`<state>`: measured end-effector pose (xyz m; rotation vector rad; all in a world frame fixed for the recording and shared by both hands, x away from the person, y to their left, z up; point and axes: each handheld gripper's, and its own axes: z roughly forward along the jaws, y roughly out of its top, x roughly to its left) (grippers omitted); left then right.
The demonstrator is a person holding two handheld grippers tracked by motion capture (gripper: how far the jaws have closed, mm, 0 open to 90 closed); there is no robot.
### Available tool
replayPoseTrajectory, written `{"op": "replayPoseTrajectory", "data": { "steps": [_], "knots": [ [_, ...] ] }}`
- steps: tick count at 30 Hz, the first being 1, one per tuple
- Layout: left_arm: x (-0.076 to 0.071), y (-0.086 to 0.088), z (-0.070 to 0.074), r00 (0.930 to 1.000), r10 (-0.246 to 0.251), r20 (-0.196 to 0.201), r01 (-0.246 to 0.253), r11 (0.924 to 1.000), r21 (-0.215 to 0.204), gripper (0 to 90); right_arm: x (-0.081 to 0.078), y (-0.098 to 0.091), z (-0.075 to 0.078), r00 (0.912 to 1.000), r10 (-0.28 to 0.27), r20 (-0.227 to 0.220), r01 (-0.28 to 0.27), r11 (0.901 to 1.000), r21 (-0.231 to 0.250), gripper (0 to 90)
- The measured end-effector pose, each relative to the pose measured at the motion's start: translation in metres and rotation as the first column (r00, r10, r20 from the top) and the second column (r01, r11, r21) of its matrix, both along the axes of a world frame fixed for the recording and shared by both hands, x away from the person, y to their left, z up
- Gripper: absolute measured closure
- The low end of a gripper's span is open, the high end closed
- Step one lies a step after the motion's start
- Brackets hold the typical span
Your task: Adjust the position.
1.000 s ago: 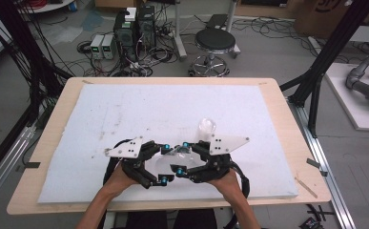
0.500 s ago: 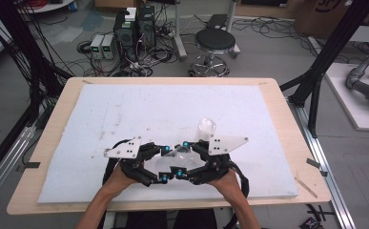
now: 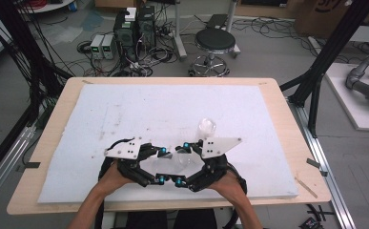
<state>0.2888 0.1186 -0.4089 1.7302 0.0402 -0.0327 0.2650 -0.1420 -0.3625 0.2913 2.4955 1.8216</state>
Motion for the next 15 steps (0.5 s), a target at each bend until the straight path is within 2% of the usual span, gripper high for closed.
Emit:
{"op": "replayPoseTrajectory", "data": {
  "steps": [1,2,4,6,8,12,13,15],
  "knots": [
    [0.000,0.001,0.003,1.0000,-0.005,0.001,0.005,0.9991,0.043,33.3,0.000,0.000,0.000,1.0000,0.000,0.000,0.000,1.0000,0.000,15.5],
    [0.000,0.002,0.006,0.9999,-0.012,0.003,0.011,0.9963,0.085,33.3,-0.001,0.000,0.001,1.0000,0.001,0.004,-0.001,0.9997,-0.024,15.5],
    [0.001,0.005,0.011,0.9997,-0.025,0.001,0.024,0.9864,0.163,33.3,-0.001,0.000,0.001,1.0000,0.001,0.006,-0.001,0.9994,-0.034,15.5],
    [0.003,0.008,0.017,0.9995,-0.030,0.009,0.027,0.9708,0.239,33.3,0.000,0.002,0.001,1.0000,0.006,0.005,-0.005,0.9983,-0.057,15.5],
    [0.004,0.010,0.022,0.9995,-0.032,0.009,0.028,0.9548,0.296,33.3,0.000,0.003,0.001,0.9999,0.007,0.008,-0.006,0.9957,-0.093,15.5],
    [0.003,0.011,0.031,0.9992,-0.040,0.002,0.036,0.9136,0.405,33.3,-0.001,0.007,0.000,0.9998,-0.003,0.019,0.007,0.9828,-0.185,15.5],
    [0.002,0.010,0.033,0.9988,-0.048,0.004,0.042,0.8957,0.443,33.3,-0.001,0.007,0.000,0.9998,-0.005,0.019,0.008,0.9791,-0.203,15.5],
    [0.002,0.008,0.037,0.9987,-0.051,0.009,0.039,0.8667,0.497,33.4,-0.001,0.009,0.000,0.9997,-0.003,0.025,0.010,0.9671,-0.254,15.5]
  ]
}}
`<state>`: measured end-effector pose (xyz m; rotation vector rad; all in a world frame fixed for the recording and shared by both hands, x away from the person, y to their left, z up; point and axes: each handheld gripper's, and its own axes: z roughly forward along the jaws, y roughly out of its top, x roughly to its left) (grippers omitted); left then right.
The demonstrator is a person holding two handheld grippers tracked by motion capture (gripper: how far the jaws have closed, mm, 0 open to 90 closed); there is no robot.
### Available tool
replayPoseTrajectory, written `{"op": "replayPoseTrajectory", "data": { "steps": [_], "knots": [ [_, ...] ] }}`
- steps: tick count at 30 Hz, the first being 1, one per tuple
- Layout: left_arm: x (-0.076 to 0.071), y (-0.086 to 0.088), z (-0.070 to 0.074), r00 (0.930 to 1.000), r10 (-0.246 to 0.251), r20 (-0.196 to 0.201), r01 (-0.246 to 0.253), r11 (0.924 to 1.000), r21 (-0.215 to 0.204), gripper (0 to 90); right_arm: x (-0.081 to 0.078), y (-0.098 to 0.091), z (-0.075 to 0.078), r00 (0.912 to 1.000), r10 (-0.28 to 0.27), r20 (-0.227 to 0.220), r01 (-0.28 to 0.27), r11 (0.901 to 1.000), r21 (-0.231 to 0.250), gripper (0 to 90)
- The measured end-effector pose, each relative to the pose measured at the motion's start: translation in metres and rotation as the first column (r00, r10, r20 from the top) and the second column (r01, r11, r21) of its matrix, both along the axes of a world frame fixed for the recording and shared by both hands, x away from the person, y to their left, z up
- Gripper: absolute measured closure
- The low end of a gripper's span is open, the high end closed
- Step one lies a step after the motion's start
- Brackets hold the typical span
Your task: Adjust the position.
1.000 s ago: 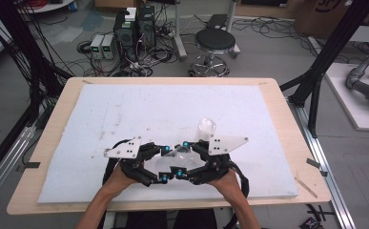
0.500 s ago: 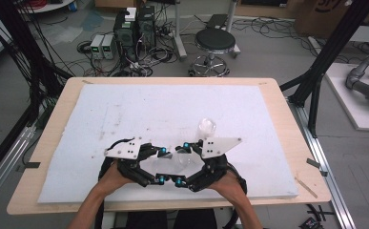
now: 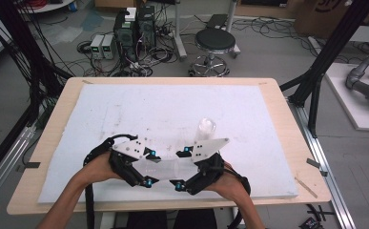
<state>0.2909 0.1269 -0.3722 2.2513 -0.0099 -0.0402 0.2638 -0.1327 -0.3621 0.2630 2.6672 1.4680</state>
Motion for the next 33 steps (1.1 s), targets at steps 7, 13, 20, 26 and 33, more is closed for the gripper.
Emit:
{"op": "replayPoseTrajectory", "data": {
  "steps": [7,13,20,26,33],
  "knots": [
    [0.000,-0.011,0.010,0.9998,-0.008,0.017,0.006,0.9891,0.147,33.7,-0.003,0.005,0.004,0.9999,-0.001,0.015,0.003,0.9882,-0.153,15.5],
    [0.002,-0.023,0.017,1.0000,0.002,-0.003,-0.001,0.9610,0.276,34.5,-0.003,0.013,0.007,0.9997,0.008,0.024,0.000,0.9559,-0.294,15.5],
    [0.002,-0.031,0.018,1.0000,-0.006,0.003,0.004,0.9436,0.331,34.7,0.000,0.022,0.007,0.9998,0.010,0.016,-0.002,0.9115,-0.411,15.6],
    [0.004,-0.036,0.018,0.9999,-0.011,0.002,0.010,0.9410,0.338,34.7,0.001,0.025,0.006,0.9998,0.019,0.003,-0.016,0.9157,-0.402,16.7],
    [0.004,-0.042,0.016,0.9998,-0.021,0.004,0.019,0.9379,0.346,34.7,0.001,0.026,0.005,0.9997,0.022,-0.006,-0.023,0.9159,-0.401,19.5]
  ]
}}
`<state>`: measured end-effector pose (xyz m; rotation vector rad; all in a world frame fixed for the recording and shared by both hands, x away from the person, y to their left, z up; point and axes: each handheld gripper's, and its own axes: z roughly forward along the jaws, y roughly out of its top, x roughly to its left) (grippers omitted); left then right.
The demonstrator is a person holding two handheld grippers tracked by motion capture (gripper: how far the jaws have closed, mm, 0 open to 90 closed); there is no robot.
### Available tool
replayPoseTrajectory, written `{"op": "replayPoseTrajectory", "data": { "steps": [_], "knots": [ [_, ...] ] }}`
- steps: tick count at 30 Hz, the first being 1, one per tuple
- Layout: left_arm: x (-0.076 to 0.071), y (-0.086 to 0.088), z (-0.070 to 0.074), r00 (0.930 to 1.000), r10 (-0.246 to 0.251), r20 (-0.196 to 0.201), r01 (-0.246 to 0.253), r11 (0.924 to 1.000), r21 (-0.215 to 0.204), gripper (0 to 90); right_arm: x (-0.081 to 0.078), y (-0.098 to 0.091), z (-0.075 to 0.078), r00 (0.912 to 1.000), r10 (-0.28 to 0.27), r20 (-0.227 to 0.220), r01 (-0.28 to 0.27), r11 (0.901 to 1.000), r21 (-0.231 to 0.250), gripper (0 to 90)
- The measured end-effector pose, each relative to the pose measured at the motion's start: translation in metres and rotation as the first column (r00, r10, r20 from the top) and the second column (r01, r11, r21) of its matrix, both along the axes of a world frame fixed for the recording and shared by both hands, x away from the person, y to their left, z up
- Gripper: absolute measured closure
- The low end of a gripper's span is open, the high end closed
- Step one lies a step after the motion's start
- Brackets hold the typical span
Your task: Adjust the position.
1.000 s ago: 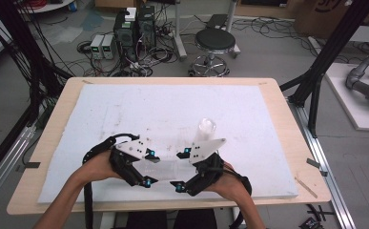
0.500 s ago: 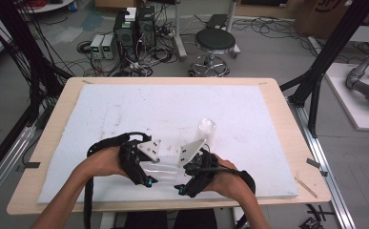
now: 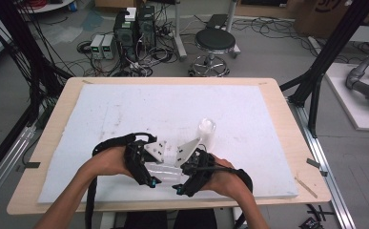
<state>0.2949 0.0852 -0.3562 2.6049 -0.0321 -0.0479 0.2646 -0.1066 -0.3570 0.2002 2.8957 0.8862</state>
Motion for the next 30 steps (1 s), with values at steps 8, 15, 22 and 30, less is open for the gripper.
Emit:
{"op": "replayPoseTrajectory", "data": {
  "steps": [8,15,22,30],
  "knots": [
    [0.001,-0.003,0.000,0.9999,-0.012,0.003,0.012,0.9999,0.000,34.7,0.000,0.004,-0.002,0.9998,0.020,-0.004,-0.020,0.9998,-0.005,25.6],
    [0.000,-0.003,0.000,0.9999,-0.012,-0.002,0.012,0.9999,-0.002,35.1,0.000,0.006,-0.006,0.9995,0.029,-0.008,-0.029,0.9995,-0.014,34.3],
    [0.000,-0.005,-0.002,0.9997,-0.023,0.001,0.023,0.9997,0.003,35.0,0.000,0.004,-0.008,0.9997,0.018,0.016,-0.018,0.9997,-0.014,42.0],
    [0.004,0.000,-0.011,0.9996,-0.027,-0.003,0.026,0.9962,-0.083,10.1,0.000,0.002,-0.009,0.9998,0.016,0.014,-0.016,0.9999,-0.005,42.2]
  ]
}}
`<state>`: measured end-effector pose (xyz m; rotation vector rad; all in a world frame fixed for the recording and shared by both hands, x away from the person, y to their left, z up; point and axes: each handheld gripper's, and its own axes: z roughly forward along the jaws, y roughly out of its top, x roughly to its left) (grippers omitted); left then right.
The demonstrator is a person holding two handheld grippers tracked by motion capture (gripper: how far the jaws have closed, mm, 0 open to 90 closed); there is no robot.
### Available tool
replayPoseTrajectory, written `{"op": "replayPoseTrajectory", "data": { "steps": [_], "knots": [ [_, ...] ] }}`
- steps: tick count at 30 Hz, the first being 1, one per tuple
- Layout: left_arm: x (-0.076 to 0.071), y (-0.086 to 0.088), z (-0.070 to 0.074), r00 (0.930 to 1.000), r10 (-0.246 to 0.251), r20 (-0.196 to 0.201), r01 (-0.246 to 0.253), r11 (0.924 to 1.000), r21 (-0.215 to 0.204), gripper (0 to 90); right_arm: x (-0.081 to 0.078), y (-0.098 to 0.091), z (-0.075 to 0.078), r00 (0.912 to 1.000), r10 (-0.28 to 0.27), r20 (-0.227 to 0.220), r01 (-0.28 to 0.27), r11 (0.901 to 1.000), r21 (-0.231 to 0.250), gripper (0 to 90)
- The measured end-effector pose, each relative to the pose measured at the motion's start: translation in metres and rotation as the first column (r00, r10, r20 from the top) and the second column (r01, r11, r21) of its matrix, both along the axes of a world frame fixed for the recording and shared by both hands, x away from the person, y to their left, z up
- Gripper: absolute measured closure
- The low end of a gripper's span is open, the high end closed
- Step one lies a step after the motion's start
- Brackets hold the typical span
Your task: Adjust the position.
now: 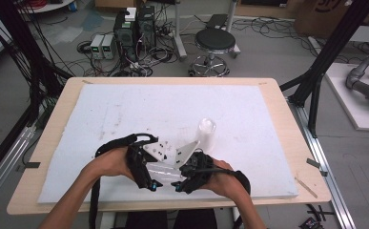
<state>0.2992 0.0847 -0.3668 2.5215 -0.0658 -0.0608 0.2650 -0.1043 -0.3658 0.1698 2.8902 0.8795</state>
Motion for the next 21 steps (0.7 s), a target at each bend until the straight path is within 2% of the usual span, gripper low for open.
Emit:
{"op": "replayPoseTrajectory", "data": {
  "steps": [5,9,11,13,15,16,17,18,19,20,21],
  "knots": [
    [0.001,0.002,-0.001,0.9998,0.002,-0.020,-0.002,0.9995,-0.031,7.3,0.000,-0.001,-0.001,1.0000,-0.005,0.003,0.005,1.0000,0.001,42.3],
    [0.001,0.004,0.001,0.9999,-0.004,-0.014,0.003,0.9984,-0.056,7.3,0.001,-0.002,-0.002,0.9999,-0.010,-0.002,0.010,0.9999,0.003,42.3],
    [0.001,0.007,0.001,0.9997,-0.001,-0.022,-0.001,0.9961,-0.088,7.3,0.001,-0.003,-0.003,0.9999,-0.011,-0.004,0.011,0.9999,0.010,42.4],
    [0.002,0.013,0.000,0.9994,-0.005,-0.034,0.000,0.9880,-0.155,7.4,0.000,-0.005,-0.003,0.9998,-0.017,-0.013,0.018,0.9997,0.017,42.4],
    [0.004,0.023,-0.001,0.9985,-0.006,-0.054,-0.007,0.9702,-0.242,7.3,0.000,-0.009,-0.004,0.9998,-0.018,-0.012,0.019,0.9990,0.040,42.4],
    [0.005,0.029,-0.002,0.9984,0.001,-0.057,-0.018,0.9564,-0.292,7.3,0.000,-0.011,-0.005,0.9996,-0.026,-0.013,0.026,0.9981,0.055,42.4],
    [0.006,0.033,-0.002,0.9983,0.008,-0.057,-0.026,0.9466,-0.321,7.3,0.000,-0.014,-0.006,0.9997,-0.026,-0.006,0.026,0.9967,0.077,42.3],
    [0.007,0.044,-0.004,0.9978,0.021,-0.064,-0.045,0.9147,-0.402,7.3,0.001,-0.019,-0.008,0.9996,-0.029,-0.001,0.029,0.9930,0.114,42.3],
    [0.007,0.044,-0.004,0.9978,0.021,-0.064,-0.045,0.9147,-0.402,7.3,0.001,-0.019,-0.008,0.9996,-0.029,-0.001,0.029,0.9930,0.114,42.3],
    [0.006,0.053,-0.006,0.9970,0.043,-0.064,-0.068,0.8748,-0.480,7.3,0.001,-0.024,-0.011,0.9994,-0.034,0.001,0.034,0.9865,0.160,42.4],
    [0.006,0.053,-0.006,0.9970,0.043,-0.064,-0.068,0.8748,-0.480,7.3,0.001,-0.024,-0.011,0.9994,-0.034,0.001,0.034,0.9865,0.160,42.4]
  ]
}}
